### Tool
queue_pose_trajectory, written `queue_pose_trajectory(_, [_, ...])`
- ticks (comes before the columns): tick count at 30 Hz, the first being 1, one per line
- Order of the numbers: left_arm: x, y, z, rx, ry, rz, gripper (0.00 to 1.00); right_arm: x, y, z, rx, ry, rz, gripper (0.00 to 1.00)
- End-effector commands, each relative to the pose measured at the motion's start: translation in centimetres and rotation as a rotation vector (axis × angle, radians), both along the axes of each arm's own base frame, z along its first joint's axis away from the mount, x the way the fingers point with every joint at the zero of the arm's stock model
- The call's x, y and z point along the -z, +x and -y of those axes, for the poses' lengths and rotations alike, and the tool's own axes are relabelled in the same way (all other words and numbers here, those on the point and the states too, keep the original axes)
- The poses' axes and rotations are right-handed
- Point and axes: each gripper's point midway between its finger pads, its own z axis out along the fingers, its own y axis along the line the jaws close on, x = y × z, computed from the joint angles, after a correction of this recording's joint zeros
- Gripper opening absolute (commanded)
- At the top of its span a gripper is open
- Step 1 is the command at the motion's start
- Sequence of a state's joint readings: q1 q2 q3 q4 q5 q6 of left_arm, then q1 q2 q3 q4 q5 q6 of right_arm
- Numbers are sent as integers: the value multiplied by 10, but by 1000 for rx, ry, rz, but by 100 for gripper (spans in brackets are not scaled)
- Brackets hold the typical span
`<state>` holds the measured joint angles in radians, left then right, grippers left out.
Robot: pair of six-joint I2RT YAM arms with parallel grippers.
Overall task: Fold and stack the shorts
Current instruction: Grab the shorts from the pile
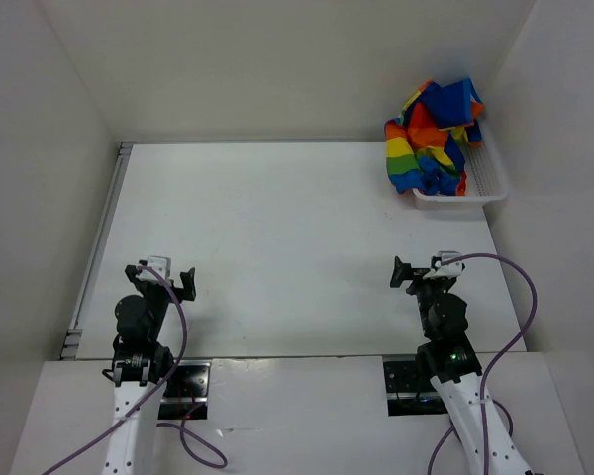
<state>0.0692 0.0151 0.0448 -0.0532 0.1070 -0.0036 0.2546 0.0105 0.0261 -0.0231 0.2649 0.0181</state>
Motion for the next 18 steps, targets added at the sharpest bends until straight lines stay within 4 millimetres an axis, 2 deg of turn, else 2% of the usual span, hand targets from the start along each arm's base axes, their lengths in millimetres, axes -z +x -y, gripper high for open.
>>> queue_pose_trajectory(1, [3,2,-1,-7,6,25,100,5,1,1,4,4,10,99])
queue_pose_trajectory(5, [3,2,-1,-7,6,25,100,5,1,1,4,4,10,99])
queue_pose_trajectory(7, [-2,1,6,37,4,35,100,5,1,-1,-9,4,10,99])
queue_pose_trajectory(8, [-10,-1,23,132,-1,52,100,5,1,-5,-29,-6,10,99])
queue_pose_trajectory(9, [-18,0,26,151,2,84,100,-1,0,-10,-75,-70,24,99])
queue_pose_trajectory(11, [-33,4,13,73,12,144,100,-29,-2,-38,-281,-340,155,100])
queue_pose_trajectory(12, [-54,6,5,30,20,229,100,-43,-11,-66,-463,-576,282,100])
queue_pose_trajectory(13, [-70,5,3,17,23,282,100,-41,-21,-78,-595,-878,328,100])
queue_pose_trajectory(14, [-77,5,9,54,28,308,100,-25,-34,-92,-748,-1227,413,100])
queue_pose_trajectory(15, [-66,-8,56,333,35,257,100,-18,-34,-93,-758,-1681,564,100])
queue_pose_trajectory(16, [-48,-17,70,416,13,164,100,-14,-25,-96,-690,-1752,638,100])
queue_pose_trajectory(17, [-23,-22,74,437,-19,57,100,-25,-23,-97,-641,-1752,673,100])
queue_pose_trajectory(18, [-31,-19,71,419,-8,90,100,-45,-28,-103,-612,-1703,754,98])
